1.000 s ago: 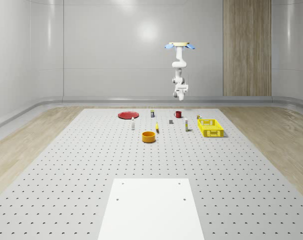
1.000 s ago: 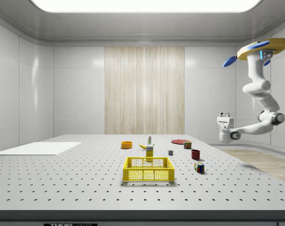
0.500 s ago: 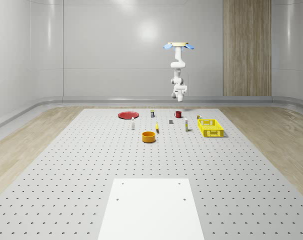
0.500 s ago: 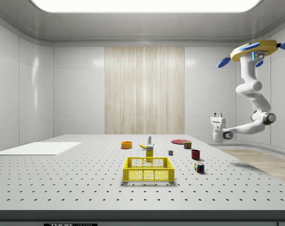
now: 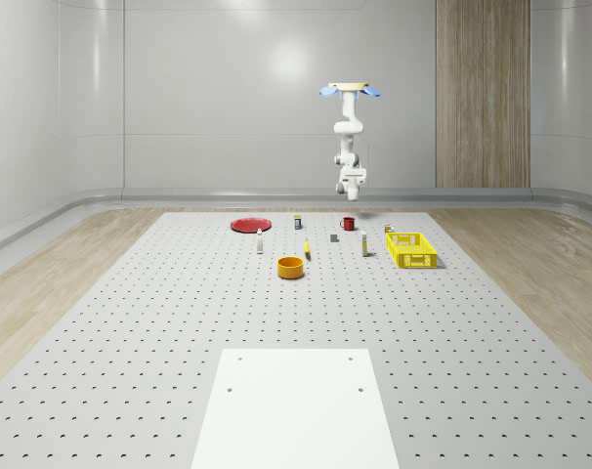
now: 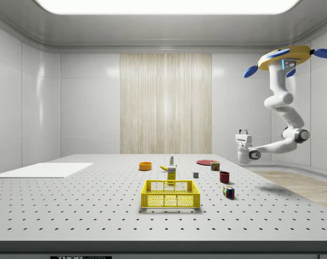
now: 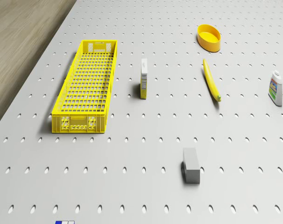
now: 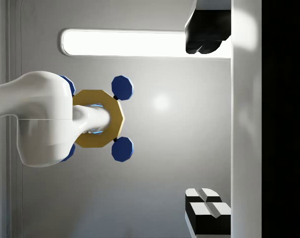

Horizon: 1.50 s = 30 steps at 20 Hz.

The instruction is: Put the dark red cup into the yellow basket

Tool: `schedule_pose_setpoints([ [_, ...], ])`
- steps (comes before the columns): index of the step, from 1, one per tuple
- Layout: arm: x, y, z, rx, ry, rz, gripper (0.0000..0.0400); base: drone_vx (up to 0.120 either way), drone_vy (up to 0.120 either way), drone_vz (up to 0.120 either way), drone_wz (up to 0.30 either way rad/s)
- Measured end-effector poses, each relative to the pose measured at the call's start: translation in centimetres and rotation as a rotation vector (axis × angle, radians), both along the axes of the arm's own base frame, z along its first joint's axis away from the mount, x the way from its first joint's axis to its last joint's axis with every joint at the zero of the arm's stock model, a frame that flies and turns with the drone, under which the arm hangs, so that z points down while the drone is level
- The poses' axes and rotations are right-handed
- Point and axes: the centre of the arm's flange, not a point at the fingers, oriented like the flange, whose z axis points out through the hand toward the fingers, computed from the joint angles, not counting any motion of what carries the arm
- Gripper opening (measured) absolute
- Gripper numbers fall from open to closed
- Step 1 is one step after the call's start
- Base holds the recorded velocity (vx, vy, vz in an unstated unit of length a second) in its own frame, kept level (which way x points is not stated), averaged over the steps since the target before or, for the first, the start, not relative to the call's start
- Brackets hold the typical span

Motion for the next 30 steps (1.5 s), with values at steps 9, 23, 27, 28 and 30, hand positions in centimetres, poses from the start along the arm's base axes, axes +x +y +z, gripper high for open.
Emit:
schedule_pose_setpoints([
  [9,-0.1,0.2,0.0,-0.016,-0.007,0.0,0.04,0.107,-0.049,0.0,0.0],
  [23,-0.2,2.1,-0.2,-0.211,-0.017,-0.005,0.04,0.066,0.0,0.0,0.0],
  [27,-0.2,4.0,-0.9,-0.416,-0.02,-0.009,0.04,0.0,0.0,-0.09,0.0],
  [28,-0.2,4.7,-1.2,-0.49,-0.02,-0.011,0.04,0.0,0.0,-0.12,0.0],
  [30,-0.1,6.2,-2.3,-0.677,-0.021,-0.015,0.04,0.0,0.0,-0.12,0.0],
])
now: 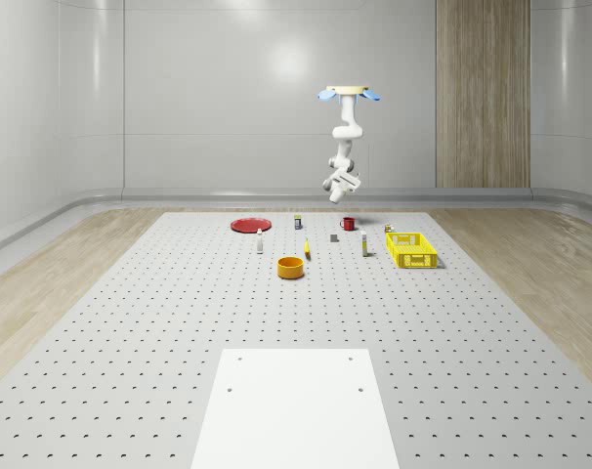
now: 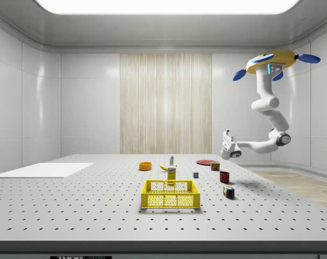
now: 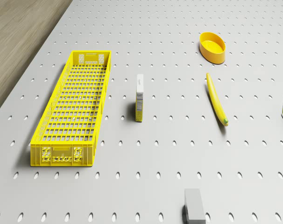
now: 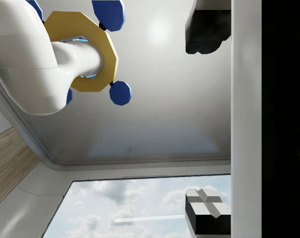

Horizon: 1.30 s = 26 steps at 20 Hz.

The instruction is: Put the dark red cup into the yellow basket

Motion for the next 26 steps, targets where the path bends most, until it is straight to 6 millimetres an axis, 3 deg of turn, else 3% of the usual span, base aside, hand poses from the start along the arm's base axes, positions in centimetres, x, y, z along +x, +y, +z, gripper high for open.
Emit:
schedule_pose_setpoints([
  [3,0.1,2.4,-3.0,-0.387,-0.001,-0.013,0.04,0.0,0.0,-0.12,0.0],
  [6,0.2,3.6,-7.7,-0.883,0.0,-0.03,0.04,0.0,0.0,-0.12,0.0],
  [10,0.4,1.6,-13.7,-1.537,0.0,-0.055,0.04,0.0,0.0,-0.12,0.0],
  [13,0.5,-1.0,-16.1,-1.894,0.001,-0.067,0.04,0.0,0.0,-0.12,0.0],
  [18,0.5,-4.0,-17.4,-2.224,0.003,-0.073,0.04,0.0,0.0,-0.12,0.0],
  [26,0.5,-5.7,-17.7,-2.402,0.005,-0.073,0.04,0.0,0.0,-0.12,0.0],
])
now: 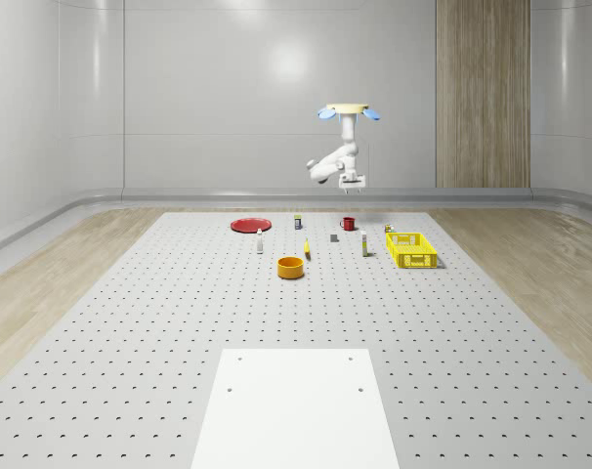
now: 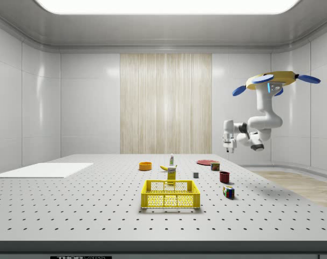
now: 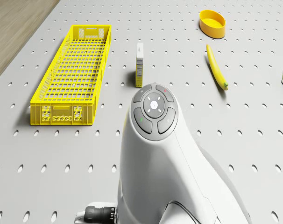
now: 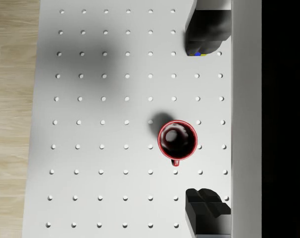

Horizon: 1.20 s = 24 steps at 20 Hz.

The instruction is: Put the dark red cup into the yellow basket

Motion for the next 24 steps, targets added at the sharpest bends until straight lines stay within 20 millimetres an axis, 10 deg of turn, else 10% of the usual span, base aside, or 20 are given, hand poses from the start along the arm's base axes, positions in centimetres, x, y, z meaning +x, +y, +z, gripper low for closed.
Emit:
schedule_pose_setpoints([
  [24,-0.01,-0.53,-0.04,-0.054,0.002,-0.001,0.04,0.032,0.018,-0.12,0.0],
])
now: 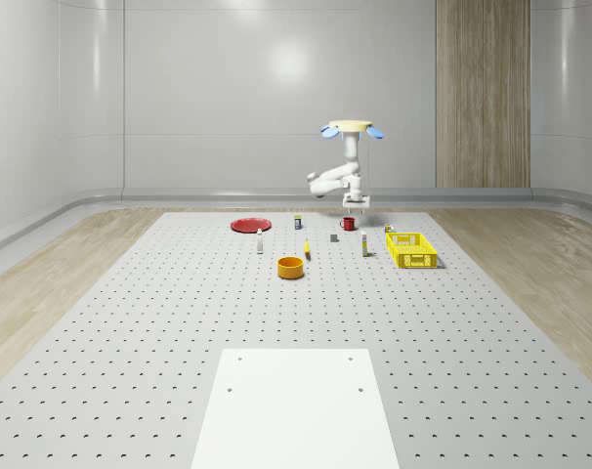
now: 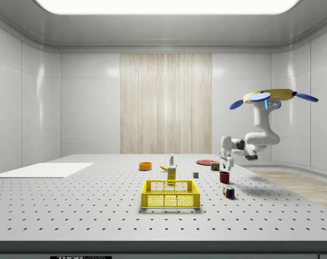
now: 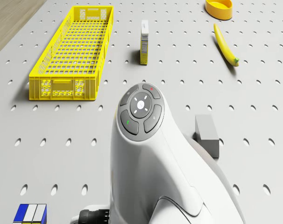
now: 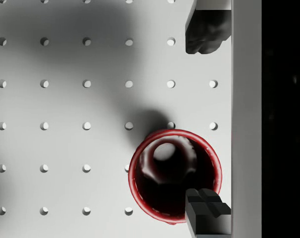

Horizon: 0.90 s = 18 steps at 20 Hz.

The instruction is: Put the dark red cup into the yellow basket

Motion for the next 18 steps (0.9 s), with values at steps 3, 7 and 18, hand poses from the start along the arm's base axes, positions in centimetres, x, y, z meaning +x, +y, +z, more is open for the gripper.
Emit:
schedule_pose_setpoints([
  [3,0.0,0.0,0.0,0.0,0.0,0.0,0.04,0.0,-0.08,-0.12,0.0],
  [7,0.0,0.0,0.0,0.0,0.0,0.0,0.04,0.0,0.0,-0.07,0.0],
  [18,0.0,0.0,0.74,-0.001,0.0,0.0,0.04,0.0,0.0,-0.04,0.0],
])
